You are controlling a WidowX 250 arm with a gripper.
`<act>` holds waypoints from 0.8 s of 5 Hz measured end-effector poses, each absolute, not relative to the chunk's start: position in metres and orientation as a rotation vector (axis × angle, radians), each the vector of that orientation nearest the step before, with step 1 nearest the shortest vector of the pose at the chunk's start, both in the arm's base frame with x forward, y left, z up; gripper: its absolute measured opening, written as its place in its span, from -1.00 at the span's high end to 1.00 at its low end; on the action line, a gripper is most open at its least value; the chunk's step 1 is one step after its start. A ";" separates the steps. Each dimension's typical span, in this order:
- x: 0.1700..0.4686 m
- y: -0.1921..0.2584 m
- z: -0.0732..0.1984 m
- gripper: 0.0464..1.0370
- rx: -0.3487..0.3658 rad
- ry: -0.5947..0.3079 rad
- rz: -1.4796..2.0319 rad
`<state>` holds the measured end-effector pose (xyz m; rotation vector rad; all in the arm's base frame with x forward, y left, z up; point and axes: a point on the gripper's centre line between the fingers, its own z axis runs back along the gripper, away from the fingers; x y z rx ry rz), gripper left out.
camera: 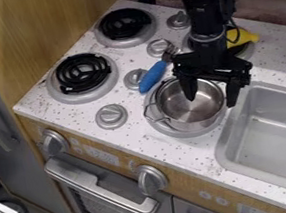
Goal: Moved the yellow object from the upper right burner and place it beside the blue fork
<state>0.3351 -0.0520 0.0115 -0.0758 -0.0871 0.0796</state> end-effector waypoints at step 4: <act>0.421 -0.071 0.027 -0.92 -0.003 -0.248 -0.176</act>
